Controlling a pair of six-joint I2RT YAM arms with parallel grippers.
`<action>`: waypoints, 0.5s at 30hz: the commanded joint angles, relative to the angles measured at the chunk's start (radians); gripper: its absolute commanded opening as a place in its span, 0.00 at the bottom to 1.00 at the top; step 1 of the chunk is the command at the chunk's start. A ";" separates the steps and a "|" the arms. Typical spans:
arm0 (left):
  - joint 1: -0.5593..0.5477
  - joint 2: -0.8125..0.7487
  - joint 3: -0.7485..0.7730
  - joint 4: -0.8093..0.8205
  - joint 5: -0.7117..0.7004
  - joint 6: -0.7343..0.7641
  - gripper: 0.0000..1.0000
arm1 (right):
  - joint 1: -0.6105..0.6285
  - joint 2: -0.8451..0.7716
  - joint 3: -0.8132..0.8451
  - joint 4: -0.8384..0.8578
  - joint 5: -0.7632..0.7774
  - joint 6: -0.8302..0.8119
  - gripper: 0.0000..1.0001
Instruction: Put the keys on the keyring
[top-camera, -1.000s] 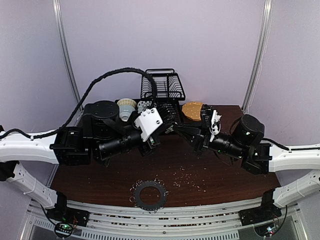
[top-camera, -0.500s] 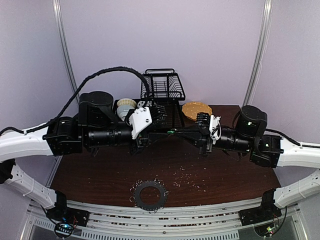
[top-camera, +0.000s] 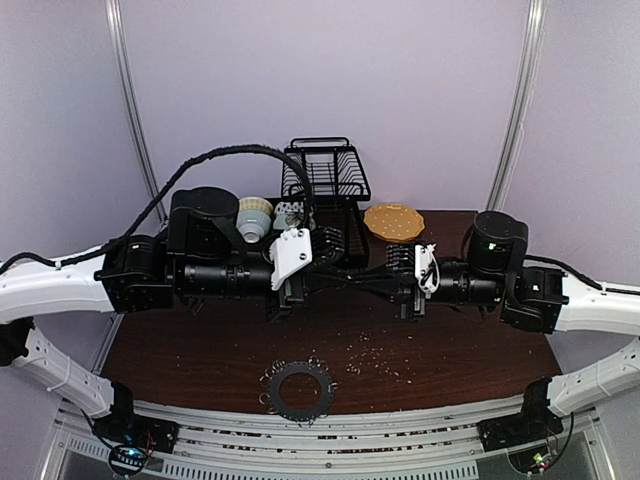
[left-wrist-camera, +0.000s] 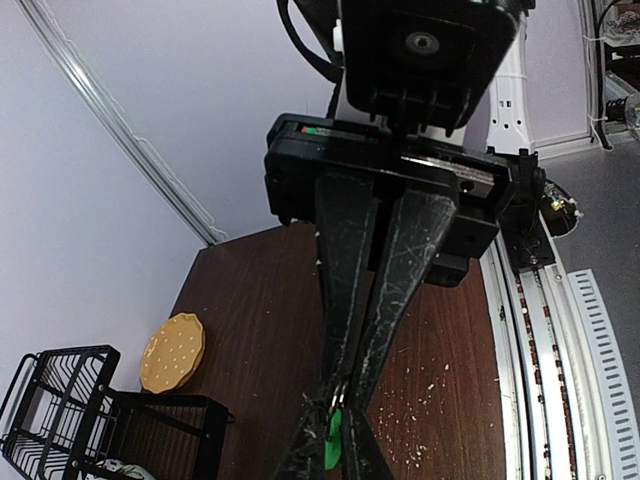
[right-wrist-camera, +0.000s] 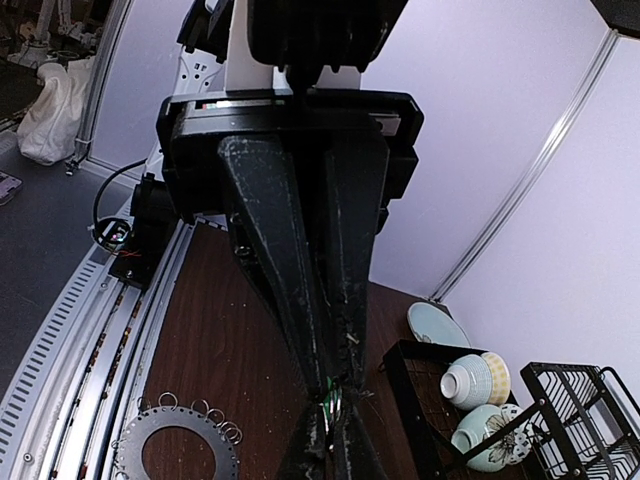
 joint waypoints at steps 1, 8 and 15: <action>0.003 0.010 0.016 0.021 -0.028 0.015 0.09 | 0.005 -0.009 0.019 -0.003 -0.042 -0.003 0.00; 0.003 0.019 0.015 0.012 -0.047 0.031 0.03 | 0.005 -0.014 0.014 0.005 -0.049 -0.006 0.00; 0.004 0.011 0.004 0.014 -0.048 0.039 0.15 | 0.005 -0.027 0.000 0.015 -0.036 -0.014 0.00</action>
